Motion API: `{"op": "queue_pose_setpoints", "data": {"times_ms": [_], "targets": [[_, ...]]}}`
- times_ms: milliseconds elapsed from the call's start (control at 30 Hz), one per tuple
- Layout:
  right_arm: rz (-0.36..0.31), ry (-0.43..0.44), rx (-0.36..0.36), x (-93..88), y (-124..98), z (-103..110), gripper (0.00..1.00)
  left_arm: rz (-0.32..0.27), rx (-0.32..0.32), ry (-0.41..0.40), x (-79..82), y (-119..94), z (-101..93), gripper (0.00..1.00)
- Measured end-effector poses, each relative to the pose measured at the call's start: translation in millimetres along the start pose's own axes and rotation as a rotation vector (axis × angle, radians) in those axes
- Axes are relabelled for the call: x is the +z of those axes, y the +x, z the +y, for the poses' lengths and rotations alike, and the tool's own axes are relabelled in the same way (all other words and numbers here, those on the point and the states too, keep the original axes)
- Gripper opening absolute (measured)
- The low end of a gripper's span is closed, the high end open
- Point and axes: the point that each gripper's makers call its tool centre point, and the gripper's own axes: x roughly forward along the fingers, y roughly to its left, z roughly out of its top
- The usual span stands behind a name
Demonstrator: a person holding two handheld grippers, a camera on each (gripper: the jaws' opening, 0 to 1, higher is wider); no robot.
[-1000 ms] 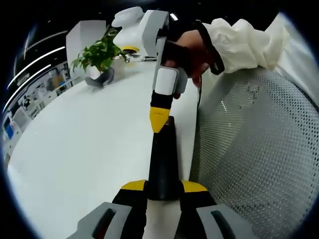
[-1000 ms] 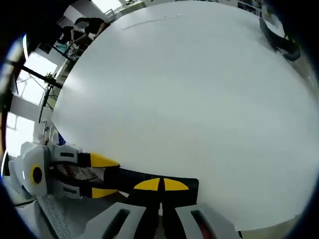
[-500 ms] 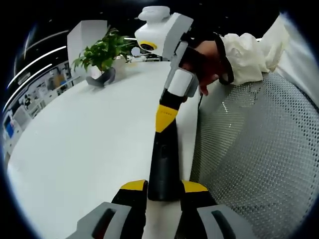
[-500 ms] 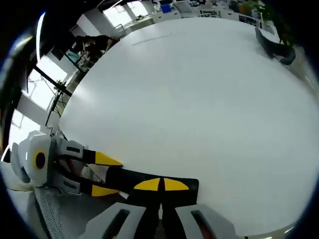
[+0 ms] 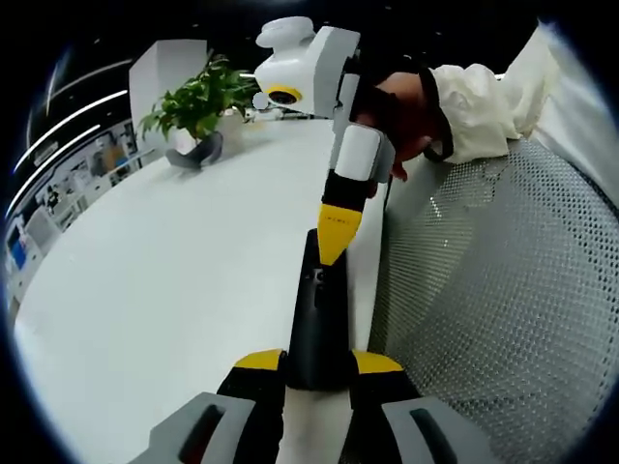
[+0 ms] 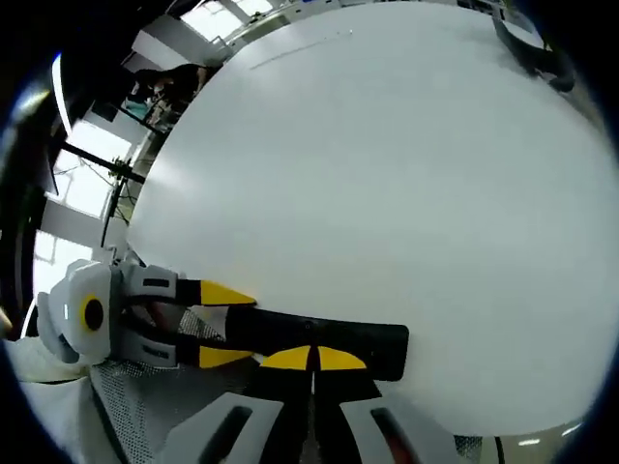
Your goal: Press the specified remote control buttons in sequence, fully releasing each button before pressing the next.
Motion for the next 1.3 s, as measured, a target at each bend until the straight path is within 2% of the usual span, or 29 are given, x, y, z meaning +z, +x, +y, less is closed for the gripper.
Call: {"op": "queue_pose_setpoints", "data": {"times_ms": [233,400,700,967,1133,1300], "targets": [[-0.022,-0.041,-0.033,3.6,-1.1,-2.4,0.00,-0.002,-0.002,0.002,0.1,0.3,0.3,0.25],[-0.023,-0.011,-0.014,3.4,-0.8,-3.6,0.00,-0.003,-0.003,0.002,0.3,0.4,0.3,0.25],[-0.028,-0.048,-0.032,2.8,0.1,-3.3,0.00,-0.005,-0.005,0.003,0.7,0.7,0.1,0.25],[-0.019,-0.073,-0.076,2.9,1.2,-3.2,0.00,-0.006,-0.007,0.005,0.5,0.5,-0.1,0.25],[-0.035,-0.051,-0.048,2.7,-0.2,-4.6,0.00,-0.007,-0.007,0.005,0.5,0.5,-0.3,0.25],[-0.034,-0.064,-0.048,2.6,-0.1,-3.3,0.00,-0.008,-0.008,0.006,0.6,0.2,-0.5,0.25]]}}
